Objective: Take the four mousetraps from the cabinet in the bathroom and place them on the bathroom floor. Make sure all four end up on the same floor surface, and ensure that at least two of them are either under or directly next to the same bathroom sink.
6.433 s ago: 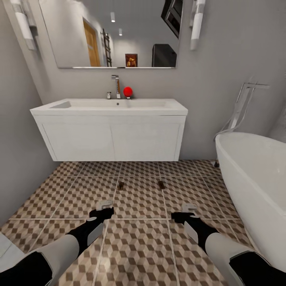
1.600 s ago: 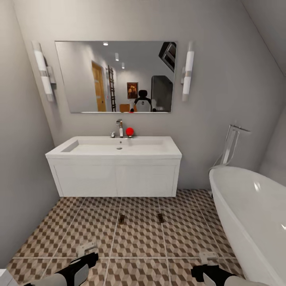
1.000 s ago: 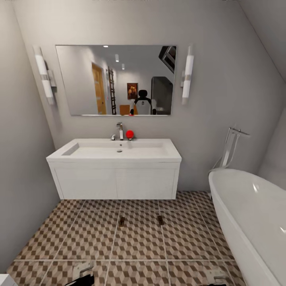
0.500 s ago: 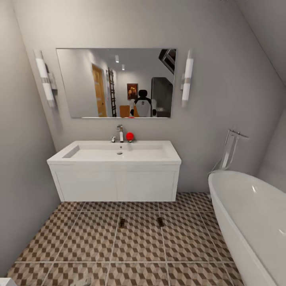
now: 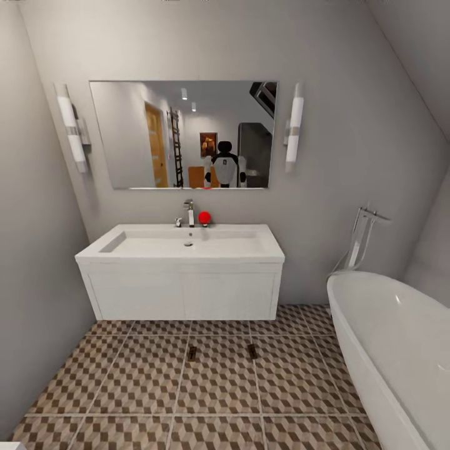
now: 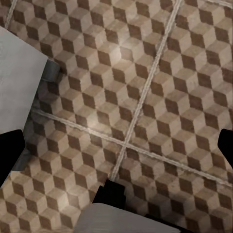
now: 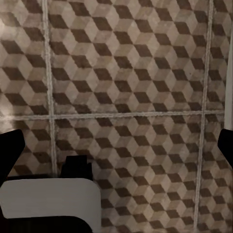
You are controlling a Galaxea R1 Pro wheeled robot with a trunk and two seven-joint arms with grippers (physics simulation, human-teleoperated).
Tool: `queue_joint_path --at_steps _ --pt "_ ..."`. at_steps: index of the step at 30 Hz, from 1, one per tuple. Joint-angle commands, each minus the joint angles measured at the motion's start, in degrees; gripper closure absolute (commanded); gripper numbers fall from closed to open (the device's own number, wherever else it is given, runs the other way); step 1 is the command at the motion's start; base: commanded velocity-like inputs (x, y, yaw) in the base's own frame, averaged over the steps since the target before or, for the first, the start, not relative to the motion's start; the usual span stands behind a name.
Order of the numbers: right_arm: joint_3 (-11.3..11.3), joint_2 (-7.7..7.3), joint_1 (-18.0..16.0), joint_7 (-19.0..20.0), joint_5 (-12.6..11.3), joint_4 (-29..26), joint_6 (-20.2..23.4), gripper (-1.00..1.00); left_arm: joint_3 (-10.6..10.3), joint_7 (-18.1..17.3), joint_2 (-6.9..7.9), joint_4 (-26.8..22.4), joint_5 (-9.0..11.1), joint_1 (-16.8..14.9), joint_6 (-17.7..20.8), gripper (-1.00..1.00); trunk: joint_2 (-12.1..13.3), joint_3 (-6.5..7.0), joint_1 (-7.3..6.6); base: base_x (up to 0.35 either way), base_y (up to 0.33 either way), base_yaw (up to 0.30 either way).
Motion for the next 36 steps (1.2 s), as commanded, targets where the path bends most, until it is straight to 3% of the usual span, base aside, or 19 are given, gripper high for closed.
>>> queue_joint_path --at_steps 1,21,36 --pt "0.50 0.05 0.29 -0.09 -0.47 0.02 0.11 -1.00 -0.49 0.24 -0.01 -0.09 0.44 0.30 -0.08 -1.00 0.38 0.13 -0.23 0.000 0.000 0.000" --pt "0.50 0.47 4.74 0.22 -0.48 0.07 0.31 -1.00 -0.49 0.23 -0.49 -0.09 0.44 4.71 -0.14 -1.00 8.40 3.72 -4.62 0.000 0.000 0.000" --pt "0.44 0.69 5.94 0.15 -0.60 0.07 0.36 -1.00 -0.51 0.23 -0.53 -0.13 0.36 5.41 -0.14 -1.00 8.40 3.72 -4.62 0.000 0.000 0.002"
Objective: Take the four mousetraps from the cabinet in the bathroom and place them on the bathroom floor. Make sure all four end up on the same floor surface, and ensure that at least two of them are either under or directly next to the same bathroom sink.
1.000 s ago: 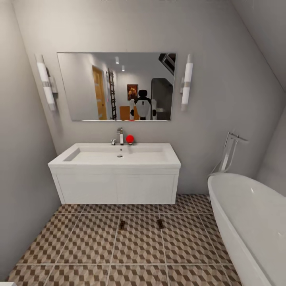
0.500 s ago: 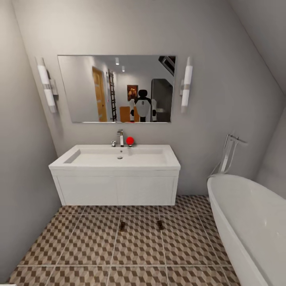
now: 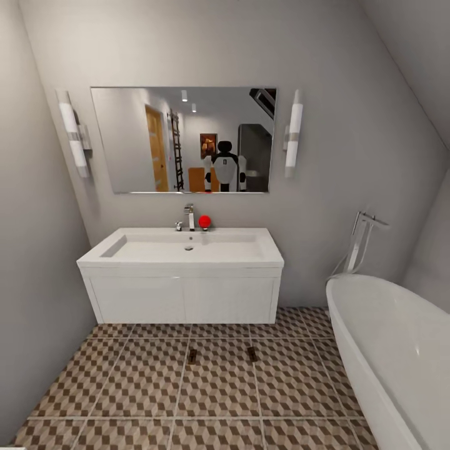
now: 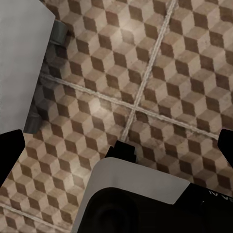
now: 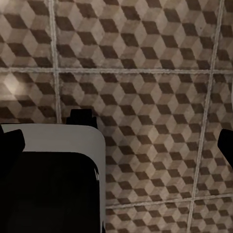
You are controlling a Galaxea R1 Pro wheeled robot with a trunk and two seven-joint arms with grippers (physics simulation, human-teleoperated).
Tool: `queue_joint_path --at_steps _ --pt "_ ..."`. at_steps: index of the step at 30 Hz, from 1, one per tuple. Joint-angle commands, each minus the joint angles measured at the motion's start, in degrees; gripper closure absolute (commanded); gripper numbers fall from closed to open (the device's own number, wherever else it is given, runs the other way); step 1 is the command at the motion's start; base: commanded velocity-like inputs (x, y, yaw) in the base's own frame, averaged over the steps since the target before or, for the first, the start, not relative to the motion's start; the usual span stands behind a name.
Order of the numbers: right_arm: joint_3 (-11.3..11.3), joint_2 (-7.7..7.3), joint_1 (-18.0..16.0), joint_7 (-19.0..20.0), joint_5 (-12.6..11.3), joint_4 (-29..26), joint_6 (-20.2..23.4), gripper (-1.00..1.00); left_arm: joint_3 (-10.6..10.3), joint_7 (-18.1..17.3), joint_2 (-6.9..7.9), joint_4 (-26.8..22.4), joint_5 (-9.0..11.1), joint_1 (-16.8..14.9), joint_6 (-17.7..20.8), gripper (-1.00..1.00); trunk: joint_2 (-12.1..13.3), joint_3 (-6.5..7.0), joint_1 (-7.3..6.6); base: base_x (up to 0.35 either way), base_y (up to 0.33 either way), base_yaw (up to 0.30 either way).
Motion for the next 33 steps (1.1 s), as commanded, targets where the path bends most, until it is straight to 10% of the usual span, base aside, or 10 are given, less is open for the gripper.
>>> queue_joint_path --at_steps 1,33 --pt "0.48 0.01 -0.04 -0.08 -0.48 0.04 0.12 -1.00 -0.48 0.25 -0.03 -0.04 0.45 -0.01 -0.11 -1.00 -0.04 -0.06 0.00 0.000 0.000 0.042" --pt "0.53 0.20 0.03 -0.13 -0.50 0.04 0.16 -1.00 -0.48 0.16 -1.36 -0.05 0.40 1.67 -0.04 -1.00 -0.04 -0.06 0.00 0.000 0.000 0.248"
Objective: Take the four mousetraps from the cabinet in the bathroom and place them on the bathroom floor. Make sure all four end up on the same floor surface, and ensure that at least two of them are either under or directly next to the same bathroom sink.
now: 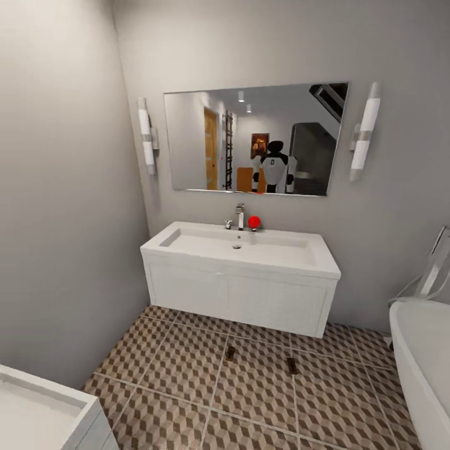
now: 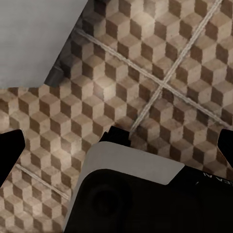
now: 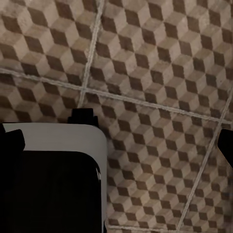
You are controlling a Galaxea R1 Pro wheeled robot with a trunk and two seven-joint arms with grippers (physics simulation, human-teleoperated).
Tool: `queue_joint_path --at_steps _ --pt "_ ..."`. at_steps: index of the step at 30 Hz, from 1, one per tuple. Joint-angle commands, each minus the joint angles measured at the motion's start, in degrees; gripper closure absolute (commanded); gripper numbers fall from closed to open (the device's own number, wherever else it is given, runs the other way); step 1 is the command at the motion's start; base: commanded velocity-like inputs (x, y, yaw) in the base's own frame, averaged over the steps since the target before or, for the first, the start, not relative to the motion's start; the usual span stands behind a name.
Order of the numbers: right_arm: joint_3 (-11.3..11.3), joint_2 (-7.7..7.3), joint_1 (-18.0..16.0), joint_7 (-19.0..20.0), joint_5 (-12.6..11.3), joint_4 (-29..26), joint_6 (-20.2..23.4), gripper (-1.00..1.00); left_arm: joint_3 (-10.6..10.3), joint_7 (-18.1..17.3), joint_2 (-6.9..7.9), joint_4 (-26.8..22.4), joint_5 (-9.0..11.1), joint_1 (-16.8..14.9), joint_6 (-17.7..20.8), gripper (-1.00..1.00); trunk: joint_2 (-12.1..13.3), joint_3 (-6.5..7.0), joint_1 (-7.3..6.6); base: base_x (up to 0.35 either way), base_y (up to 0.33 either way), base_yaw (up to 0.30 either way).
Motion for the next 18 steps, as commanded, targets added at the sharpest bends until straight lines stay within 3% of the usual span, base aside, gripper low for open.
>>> queue_joint_path --at_steps 1,18 --pt "0.50 0.02 -0.04 -0.10 -0.46 0.02 0.16 -1.00 -0.48 0.23 -0.05 -0.02 0.44 0.10 -0.10 -1.00 -0.04 -0.06 0.00 0.000 0.000 0.281" --pt "0.51 0.09 0.13 -0.13 -0.40 0.02 0.07 -1.00 -0.48 0.23 -0.24 -0.03 0.43 1.58 -0.19 -1.00 -0.04 -0.06 0.00 0.000 0.000 0.282"
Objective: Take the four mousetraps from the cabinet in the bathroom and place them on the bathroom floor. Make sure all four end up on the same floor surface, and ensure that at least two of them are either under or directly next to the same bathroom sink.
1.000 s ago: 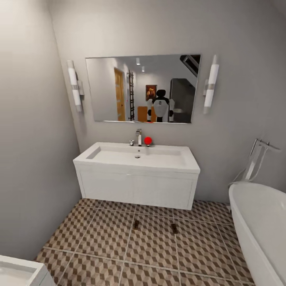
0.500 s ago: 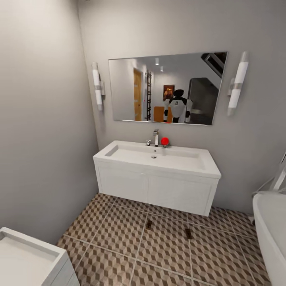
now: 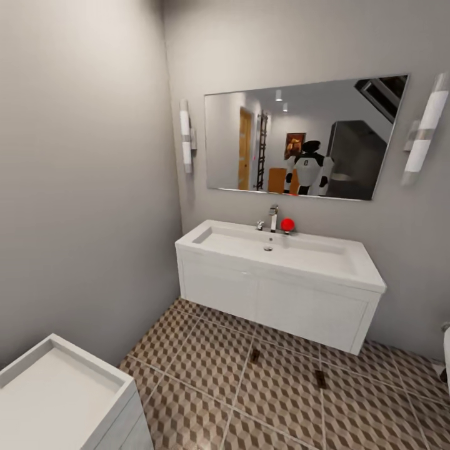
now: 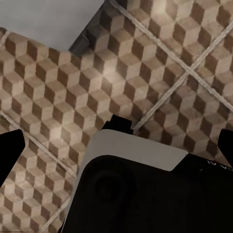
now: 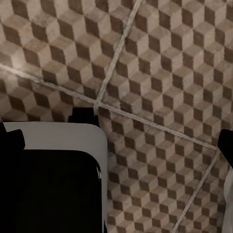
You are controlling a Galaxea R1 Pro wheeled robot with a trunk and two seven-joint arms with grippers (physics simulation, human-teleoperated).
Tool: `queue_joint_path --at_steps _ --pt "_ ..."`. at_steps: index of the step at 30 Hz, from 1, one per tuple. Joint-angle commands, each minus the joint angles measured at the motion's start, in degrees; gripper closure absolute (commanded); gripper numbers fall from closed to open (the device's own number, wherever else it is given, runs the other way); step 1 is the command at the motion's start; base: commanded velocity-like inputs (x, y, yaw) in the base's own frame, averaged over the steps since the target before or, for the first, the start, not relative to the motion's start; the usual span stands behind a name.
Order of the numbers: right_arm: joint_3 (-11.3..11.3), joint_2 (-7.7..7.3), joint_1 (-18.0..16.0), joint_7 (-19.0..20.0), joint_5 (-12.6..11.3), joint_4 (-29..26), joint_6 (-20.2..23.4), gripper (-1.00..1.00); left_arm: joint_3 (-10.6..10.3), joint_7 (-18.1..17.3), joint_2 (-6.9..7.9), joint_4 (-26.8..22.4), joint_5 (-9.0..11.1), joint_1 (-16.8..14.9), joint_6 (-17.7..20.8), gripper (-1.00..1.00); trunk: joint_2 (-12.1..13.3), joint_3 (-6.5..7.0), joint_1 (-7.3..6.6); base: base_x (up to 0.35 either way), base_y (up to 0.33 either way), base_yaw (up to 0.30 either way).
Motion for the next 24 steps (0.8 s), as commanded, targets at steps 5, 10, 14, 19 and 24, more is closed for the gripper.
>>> queue_joint_path --at_steps 5,10,14,19,24 --pt "0.49 0.01 -0.04 -0.08 -0.46 0.02 0.16 -1.00 -0.47 0.24 -0.02 -0.04 0.43 0.35 -0.16 -1.00 -0.04 -0.06 0.00 0.000 0.000 0.282" --pt "0.49 0.01 0.21 -0.11 -0.46 0.02 -0.03 -1.00 -0.47 0.24 -0.02 -0.07 0.42 0.67 -0.17 -1.00 -0.04 -0.06 0.00 0.000 0.000 0.282" --pt "0.49 0.04 0.72 -0.15 -0.41 0.02 -0.33 -1.00 -0.47 0.24 -0.02 -0.05 0.42 0.83 -0.18 -1.00 -0.04 -0.06 0.00 0.000 0.000 0.283" --pt "0.49 0.08 0.98 -0.21 -0.39 0.02 -0.48 -1.00 -0.47 0.24 -0.02 -0.01 0.47 0.95 -0.20 -1.00 -0.04 -0.06 0.00 0.000 0.000 0.285" --pt "0.49 0.09 1.06 -0.23 -0.38 0.02 -0.52 -1.00 -0.47 0.24 -0.02 0.00 0.49 1.07 -0.24 -1.00 -0.04 -0.06 0.00 0.000 0.000 0.287"
